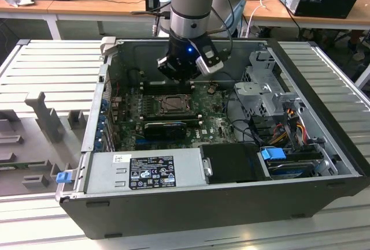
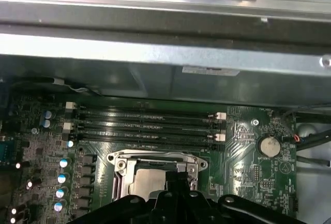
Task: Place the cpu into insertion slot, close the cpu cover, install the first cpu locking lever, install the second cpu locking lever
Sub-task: 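Install the second cpu locking lever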
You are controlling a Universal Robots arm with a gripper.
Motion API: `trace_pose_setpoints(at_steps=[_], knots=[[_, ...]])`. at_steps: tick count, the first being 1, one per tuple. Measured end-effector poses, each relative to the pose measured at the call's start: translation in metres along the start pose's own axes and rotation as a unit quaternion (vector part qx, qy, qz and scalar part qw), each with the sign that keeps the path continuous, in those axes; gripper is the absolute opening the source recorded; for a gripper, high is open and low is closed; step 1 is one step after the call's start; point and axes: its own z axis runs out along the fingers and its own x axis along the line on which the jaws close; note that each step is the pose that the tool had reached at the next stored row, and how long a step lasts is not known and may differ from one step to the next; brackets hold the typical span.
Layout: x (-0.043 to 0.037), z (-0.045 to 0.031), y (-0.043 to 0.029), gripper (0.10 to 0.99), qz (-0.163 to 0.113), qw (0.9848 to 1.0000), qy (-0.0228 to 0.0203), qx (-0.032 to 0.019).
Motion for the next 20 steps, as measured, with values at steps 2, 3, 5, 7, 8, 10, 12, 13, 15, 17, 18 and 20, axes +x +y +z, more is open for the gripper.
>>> trace_pose_setpoints(at_steps=[2,3,5,7,8,10,12,13,15,17,18,20], knots=[[0.0003,-0.0004,-0.0051,0.106,0.0,1.0,0.0,0.0],[0.0005,-0.0005,-0.0075,0.106,0.0,1.0,0.0001,0.0],[0.001,-0.0009,-0.0166,0.106,0.0,1.0,0.0,-0.0001],[0.0021,-0.0008,-0.0279,0.106,0.0,1.0,0.0,0.0],[0.0028,-0.0003,-0.0333,0.106,0.0,1.0,0.0,0.0],[0.0052,0.0008,-0.047,0.106,0.0,1.0,0.0001,-0.0006],[0.0089,0.0014,-0.0534,0.106,0.0,1.0,0.0005,-0.0033],[0.0122,0.0015,-0.0546,0.106,0.0,1.0,0.0005,-0.0066],[0.0167,0.0017,-0.0561,0.106,0.0,1.0,0.0006,-0.01],[0.029,0.0035,-0.0572,0.106,0.0,0.9999,0.0008,-0.0103],[0.0327,0.0063,-0.0574,0.106,0.0,0.9999,0.001,-0.0102],[0.0332,0.0098,-0.0579,0.106,-0.002,0.9999,0.0012,-0.0103]])
